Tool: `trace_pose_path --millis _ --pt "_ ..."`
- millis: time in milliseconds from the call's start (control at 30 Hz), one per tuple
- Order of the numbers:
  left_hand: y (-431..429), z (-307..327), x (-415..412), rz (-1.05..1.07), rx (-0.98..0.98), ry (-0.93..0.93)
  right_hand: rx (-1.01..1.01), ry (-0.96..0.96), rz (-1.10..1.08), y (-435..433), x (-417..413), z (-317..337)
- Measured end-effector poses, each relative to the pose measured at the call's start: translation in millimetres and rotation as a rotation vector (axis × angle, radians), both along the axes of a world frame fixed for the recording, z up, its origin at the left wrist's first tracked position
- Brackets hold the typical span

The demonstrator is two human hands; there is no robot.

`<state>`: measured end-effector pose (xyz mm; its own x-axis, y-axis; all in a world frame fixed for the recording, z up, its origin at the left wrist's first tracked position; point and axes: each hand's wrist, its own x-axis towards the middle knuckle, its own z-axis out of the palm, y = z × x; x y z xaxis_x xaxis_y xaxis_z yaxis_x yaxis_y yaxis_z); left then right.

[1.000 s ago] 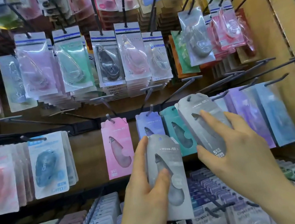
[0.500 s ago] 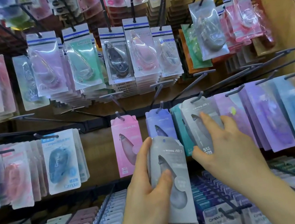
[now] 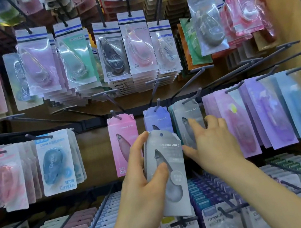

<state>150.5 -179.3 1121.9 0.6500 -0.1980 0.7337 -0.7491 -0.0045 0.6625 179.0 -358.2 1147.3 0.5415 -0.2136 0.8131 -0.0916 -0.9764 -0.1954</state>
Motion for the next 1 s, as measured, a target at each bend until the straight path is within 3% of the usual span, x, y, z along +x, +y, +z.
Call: trace_pose_path --millis 67,133,200,267,400,533,600,800,1000 --pt "-1.8 1.2 -2.5 -0.002 -0.012 0.005 0.069 -0.095 0.134 -2.0 -11.8 -4.3" --pt "-4.4 2.6 -4.0 0.008 -0.049 -0.001 0.25 -0.172 0.408 -1.4 -31.4 -11.4" --pt "-9.3 4.4 -3.7 -0.006 -0.112 0.0 0.505 -0.051 0.774 6.4 -55.5 -21.5" --pt "-16.0 6.4 -2.8 -0.06 -0.206 0.039 0.557 0.124 0.899 19.1 -71.5 -33.2" --pt "-32.1 6.1 -0.9 -0.189 -0.297 0.133 0.313 0.079 0.651 28.6 -72.6 -53.6" --pt "-44.4 2.6 1.1 -0.244 -0.194 0.177 0.148 -0.008 0.359 34.4 -74.5 -55.9" --pt "-48.9 2.3 1.7 -0.253 -0.108 0.167 0.069 -0.176 0.291 30.0 -68.9 -59.8" --pt "-63.4 8.9 -2.0 -0.216 0.04 -0.053 0.125 -0.383 0.188 2.9 -73.1 -46.1" --pt "-70.1 25.8 -5.4 -0.143 0.073 -0.166 0.158 -0.329 0.14 -5.6 -78.5 -28.1"
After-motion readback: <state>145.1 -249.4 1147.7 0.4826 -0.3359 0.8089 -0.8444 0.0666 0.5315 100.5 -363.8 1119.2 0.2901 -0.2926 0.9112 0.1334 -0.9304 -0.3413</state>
